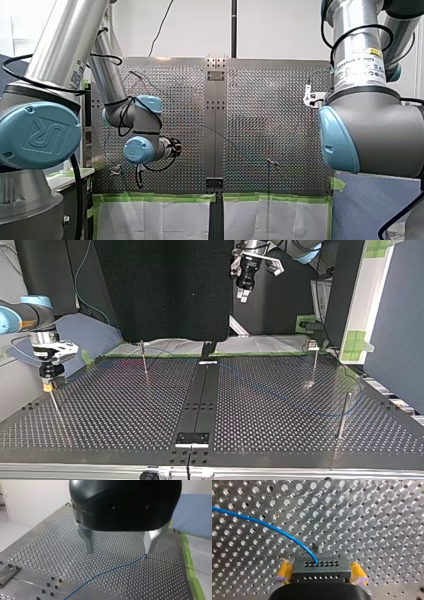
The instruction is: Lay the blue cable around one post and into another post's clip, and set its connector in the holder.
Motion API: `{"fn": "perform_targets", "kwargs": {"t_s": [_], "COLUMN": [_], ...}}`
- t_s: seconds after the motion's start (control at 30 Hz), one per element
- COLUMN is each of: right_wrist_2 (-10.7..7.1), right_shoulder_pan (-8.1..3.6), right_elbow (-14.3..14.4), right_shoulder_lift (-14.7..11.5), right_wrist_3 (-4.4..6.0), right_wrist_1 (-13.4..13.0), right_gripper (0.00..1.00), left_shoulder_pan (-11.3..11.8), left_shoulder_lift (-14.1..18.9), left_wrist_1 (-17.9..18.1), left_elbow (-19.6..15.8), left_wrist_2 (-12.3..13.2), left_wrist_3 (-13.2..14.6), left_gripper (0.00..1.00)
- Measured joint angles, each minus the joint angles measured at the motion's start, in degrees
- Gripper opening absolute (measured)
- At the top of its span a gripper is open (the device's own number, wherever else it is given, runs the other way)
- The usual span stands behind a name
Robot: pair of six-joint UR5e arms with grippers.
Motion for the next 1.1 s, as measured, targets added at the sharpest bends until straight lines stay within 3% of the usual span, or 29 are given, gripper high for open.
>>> {"fn": "perform_targets", "kwargs": {"t_s": [0.43,1.1], "right_wrist_2": [0.6,5.09], "right_shoulder_pan": [0.11,0.13], "right_elbow": [0.0,0.0], "right_shoulder_lift": [0.0,0.0], "right_wrist_3": [0.0,0.01], "right_wrist_1": [-0.1,0.1], "right_gripper": [0.99,0.99], "left_shoulder_pan": [0.0,0.0], "left_shoulder_lift": [0.0,0.0], "left_wrist_1": [-0.1,-0.2], "left_elbow": [0.0,0.0], "left_wrist_2": [0.0,0.0], "left_wrist_3": [0.0,0.0], "left_gripper": [1.0,1.0]}}
